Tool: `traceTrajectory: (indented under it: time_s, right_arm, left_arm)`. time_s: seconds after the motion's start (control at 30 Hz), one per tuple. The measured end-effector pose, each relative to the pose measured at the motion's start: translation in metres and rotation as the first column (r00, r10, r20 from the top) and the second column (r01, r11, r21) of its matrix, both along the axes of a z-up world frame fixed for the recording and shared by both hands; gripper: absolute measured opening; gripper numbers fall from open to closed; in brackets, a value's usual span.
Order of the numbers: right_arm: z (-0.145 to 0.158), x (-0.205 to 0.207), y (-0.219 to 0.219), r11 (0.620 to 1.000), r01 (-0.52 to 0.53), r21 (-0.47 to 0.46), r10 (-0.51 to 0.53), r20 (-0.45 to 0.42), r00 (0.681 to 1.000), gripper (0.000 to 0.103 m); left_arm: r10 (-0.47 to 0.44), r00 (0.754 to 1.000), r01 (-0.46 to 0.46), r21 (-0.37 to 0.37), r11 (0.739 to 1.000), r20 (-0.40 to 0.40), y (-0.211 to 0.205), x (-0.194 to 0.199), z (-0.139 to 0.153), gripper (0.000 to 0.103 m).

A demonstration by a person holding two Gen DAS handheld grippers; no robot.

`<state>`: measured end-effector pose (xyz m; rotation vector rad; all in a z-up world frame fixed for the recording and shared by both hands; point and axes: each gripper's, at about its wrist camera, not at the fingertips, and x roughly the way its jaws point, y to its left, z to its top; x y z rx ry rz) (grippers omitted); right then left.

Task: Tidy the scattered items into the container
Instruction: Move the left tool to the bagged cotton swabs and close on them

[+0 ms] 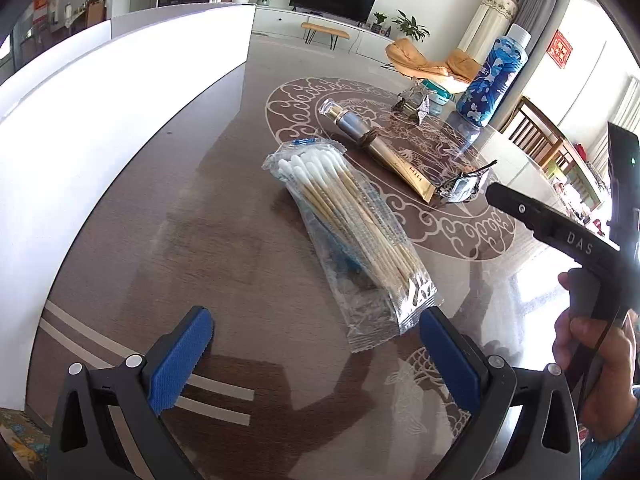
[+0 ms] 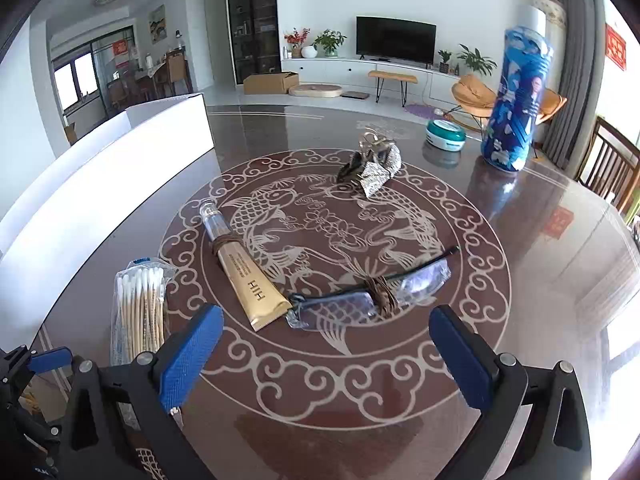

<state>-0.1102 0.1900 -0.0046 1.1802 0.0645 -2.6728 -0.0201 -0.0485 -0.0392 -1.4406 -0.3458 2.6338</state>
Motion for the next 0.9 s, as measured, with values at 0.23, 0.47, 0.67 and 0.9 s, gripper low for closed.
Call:
traceTrajectory:
  time_s: [0.23,0.47,0.67,0.9]
  right_arm:
    - [-0.017,0.038,0.056,0.996,0.082,-0.02,-0.081,0.06,0.995,0.103]
    - [-0.026,0.047,0.064,0.992,0.115,-0.05,-0.113,0.044,0.993,0.103]
    - [-0.026,0.046,0.063,0.99,0.137,-0.036,-0.136,0.031,0.99,0.103]
    - [-0.036,0.037,0.067,0.986,0.16,-0.043,-0.155,0.094,0.983,0.103]
  left_arm:
    - [0.009,0.999,-0.005,-0.097,0.995,0.042,0.041,-0.012,-0.002,0.103]
    - [0.05,0.996,-0.034,-0.212,0.977,0.072,0.053,-0.031,-0.007,0.103]
    - [0.067,0.996,-0.049,-0.252,0.967,0.064,0.054,-0.037,-0.009,0.103]
    - [0.04,0.998,-0.027,-0.256,0.966,0.047,0.056,-0.039,-0.009,0.103]
